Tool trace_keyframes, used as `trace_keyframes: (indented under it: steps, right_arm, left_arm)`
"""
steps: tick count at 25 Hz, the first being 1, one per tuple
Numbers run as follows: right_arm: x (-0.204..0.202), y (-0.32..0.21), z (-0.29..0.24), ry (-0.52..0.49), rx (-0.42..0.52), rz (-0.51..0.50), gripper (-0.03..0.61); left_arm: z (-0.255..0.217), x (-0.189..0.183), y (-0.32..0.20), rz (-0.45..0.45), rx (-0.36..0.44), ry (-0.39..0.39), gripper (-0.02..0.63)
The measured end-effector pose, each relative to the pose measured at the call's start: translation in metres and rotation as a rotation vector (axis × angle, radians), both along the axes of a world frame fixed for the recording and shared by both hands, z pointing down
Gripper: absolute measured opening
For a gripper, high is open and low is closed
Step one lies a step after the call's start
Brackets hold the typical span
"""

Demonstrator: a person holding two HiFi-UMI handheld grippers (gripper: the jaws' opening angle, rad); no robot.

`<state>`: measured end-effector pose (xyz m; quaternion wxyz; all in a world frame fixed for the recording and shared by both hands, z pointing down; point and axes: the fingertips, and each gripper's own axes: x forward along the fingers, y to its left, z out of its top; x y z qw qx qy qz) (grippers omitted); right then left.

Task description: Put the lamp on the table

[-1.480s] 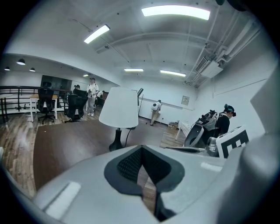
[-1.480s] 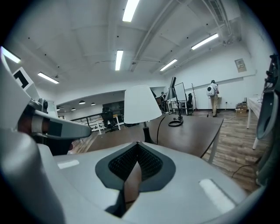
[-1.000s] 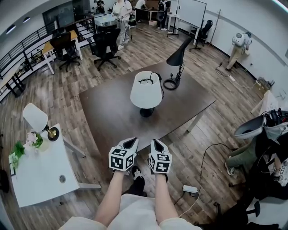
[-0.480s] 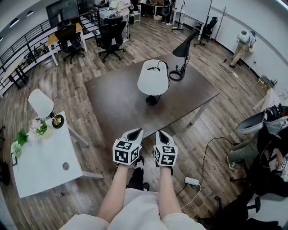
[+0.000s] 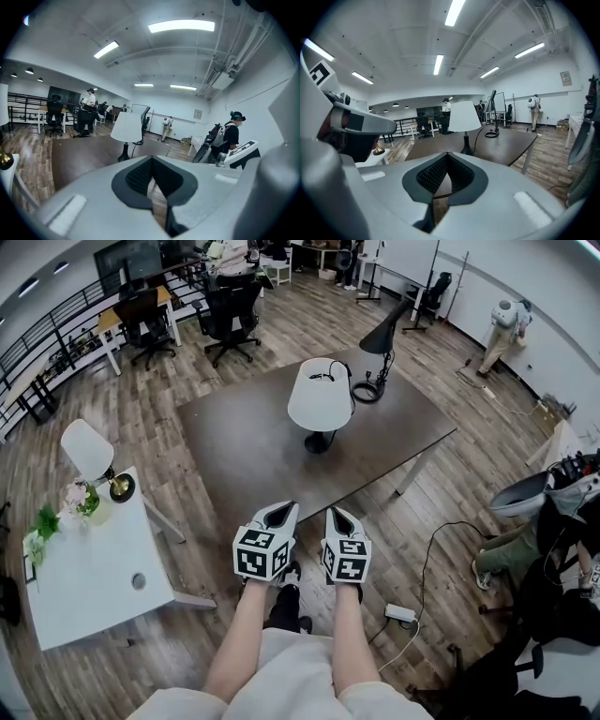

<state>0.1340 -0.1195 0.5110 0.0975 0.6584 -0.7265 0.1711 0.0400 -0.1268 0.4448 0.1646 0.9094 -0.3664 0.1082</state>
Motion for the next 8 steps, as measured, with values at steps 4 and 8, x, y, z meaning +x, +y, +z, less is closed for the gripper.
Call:
trace_keyframes:
  steps: [4, 8]
  right_arm:
    - [0.0011, 0.0025, 0.0017, 0.006, -0.002, 0.004, 0.025]
    - [-0.006, -0.0026, -0.0004, 0.009, -0.003, -0.008, 0.025]
  left_arm:
    - [0.0021, 0.0012, 0.0031, 0.006, 0.006, -0.013, 0.0]
    - [-0.0016, -0.0032, -0.0004, -0.001, 0.018, -0.025, 0.0]
